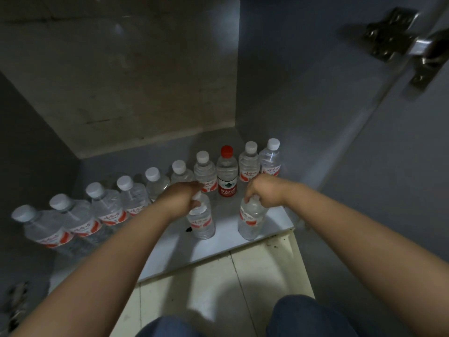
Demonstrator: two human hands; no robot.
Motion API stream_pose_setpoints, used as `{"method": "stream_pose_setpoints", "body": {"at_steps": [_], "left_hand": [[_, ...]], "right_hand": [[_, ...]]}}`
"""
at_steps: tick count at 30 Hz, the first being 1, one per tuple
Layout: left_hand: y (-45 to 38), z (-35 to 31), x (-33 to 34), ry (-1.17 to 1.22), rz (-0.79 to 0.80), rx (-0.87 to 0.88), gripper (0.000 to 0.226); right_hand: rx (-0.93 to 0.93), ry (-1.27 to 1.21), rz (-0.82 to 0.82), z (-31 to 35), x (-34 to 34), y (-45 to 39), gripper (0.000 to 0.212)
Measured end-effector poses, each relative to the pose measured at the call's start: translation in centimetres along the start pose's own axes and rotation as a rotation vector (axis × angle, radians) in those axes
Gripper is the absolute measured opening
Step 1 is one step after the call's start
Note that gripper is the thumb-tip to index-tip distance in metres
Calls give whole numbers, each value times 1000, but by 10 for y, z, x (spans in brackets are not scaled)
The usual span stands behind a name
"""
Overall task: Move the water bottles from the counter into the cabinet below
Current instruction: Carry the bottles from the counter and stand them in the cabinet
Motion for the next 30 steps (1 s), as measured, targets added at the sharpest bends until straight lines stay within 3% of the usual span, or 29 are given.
{"method": "stream_pose_setpoints", "body": {"at_steps": [3,7,18,22,26,30], "left_hand": [[-5,-8,3,-22,-31,47,60],[-5,-9,10,-25,-69,52,60],[-1,-14,6,-160,-117,-10,62],[-6,-19,3,-288,-86,-65,38],[-17,-39,8,-333,-67,24,32],[-24,-49,16,-319,-53,55,32]], "right_hand": [[54,-67,-56,-6,-5,4,47],[331,-11,-124,-18,-9,10,50],[325,-78,-119,-12,-10,10,33],[338,-21,-72,-21,-14,9,12],[393,-59,-99,-53,-16,8,39],[455,-69,-106,-78,-13,3,38]]}}
Point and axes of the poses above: each hand's wrist, its own y-axis away from the middle knuckle, its own x-axis out of the palm, z = x × y, the point moved 8 cm from there along -y, towards the middle knuckle, and after that the axes turned 4 degrees about y, right-handed, at the moved point
